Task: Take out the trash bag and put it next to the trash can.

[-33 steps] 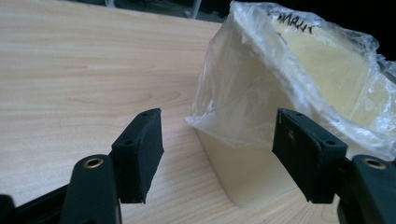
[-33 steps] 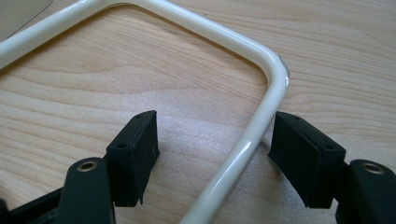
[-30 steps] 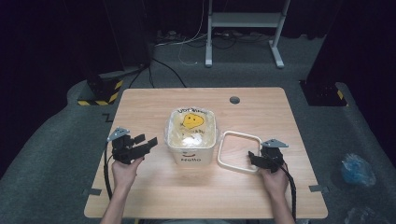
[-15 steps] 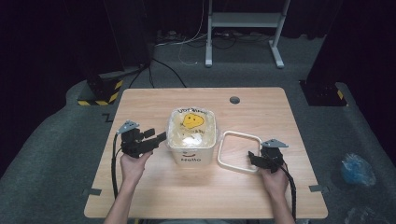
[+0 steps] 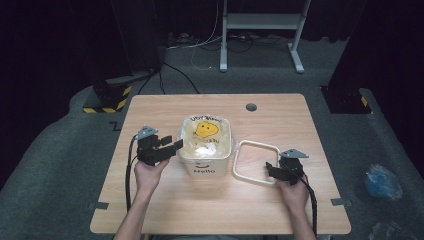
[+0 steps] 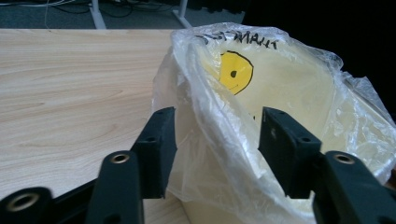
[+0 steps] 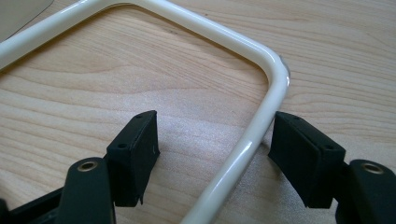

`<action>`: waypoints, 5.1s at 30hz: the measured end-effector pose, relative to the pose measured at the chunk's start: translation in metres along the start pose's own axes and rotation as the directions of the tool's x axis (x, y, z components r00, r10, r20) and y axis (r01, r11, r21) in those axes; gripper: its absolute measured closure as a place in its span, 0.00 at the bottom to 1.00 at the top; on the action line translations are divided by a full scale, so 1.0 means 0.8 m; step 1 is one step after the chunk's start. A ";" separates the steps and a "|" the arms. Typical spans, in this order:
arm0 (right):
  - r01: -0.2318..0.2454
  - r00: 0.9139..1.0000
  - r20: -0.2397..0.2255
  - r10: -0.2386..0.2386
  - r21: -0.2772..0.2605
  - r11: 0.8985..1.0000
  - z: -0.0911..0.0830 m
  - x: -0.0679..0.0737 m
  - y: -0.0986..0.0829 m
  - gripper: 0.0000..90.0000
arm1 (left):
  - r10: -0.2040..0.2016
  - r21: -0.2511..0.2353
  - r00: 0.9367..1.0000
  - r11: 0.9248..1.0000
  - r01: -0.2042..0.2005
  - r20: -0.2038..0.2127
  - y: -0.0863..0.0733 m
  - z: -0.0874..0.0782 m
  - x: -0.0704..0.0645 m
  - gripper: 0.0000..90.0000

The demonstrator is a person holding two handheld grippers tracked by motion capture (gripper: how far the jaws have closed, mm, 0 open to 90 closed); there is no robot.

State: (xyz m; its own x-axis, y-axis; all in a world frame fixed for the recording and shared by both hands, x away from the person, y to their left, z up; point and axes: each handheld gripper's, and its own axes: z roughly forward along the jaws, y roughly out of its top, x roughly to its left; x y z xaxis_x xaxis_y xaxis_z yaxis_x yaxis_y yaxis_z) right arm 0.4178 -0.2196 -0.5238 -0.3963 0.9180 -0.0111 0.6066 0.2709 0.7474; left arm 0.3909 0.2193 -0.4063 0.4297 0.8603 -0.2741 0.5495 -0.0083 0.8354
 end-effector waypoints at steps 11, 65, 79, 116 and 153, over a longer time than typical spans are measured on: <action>-0.001 1.000 0.002 0.001 0.001 1.000 0.000 0.000 0.000 0.36 | 0.027 0.015 0.999 1.000 -0.027 -0.027 0.010 0.020 -0.014 0.72; 0.015 0.998 -0.067 -0.017 -0.032 0.999 -0.030 0.019 0.037 0.41 | 0.097 -0.016 0.995 0.995 -0.096 0.009 0.039 0.010 -0.027 1.00; 0.027 0.989 -0.142 -0.032 -0.037 0.999 -0.041 0.035 0.061 0.47 | 0.090 -0.008 0.995 0.996 -0.090 0.029 0.043 0.016 -0.031 1.00; 0.056 0.963 -0.255 -0.085 -0.119 0.991 -0.075 0.091 0.156 0.53 | 0.107 0.008 0.993 0.994 -0.108 0.058 0.050 0.028 -0.049 1.00; 0.088 0.953 -0.288 -0.100 -0.053 0.995 -0.043 0.139 0.202 0.62 | 0.147 0.024 0.984 0.988 -0.150 0.097 0.051 0.038 -0.067 1.00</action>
State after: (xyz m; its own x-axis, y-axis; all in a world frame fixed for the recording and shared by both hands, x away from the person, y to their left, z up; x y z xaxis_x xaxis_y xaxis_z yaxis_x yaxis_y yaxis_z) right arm 0.4484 -0.0838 -0.3816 -0.6362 0.7642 0.1061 0.5317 0.3346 0.7780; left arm 0.4121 0.1574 -0.3717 0.5729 0.7965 -0.1933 0.4962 -0.1494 0.8553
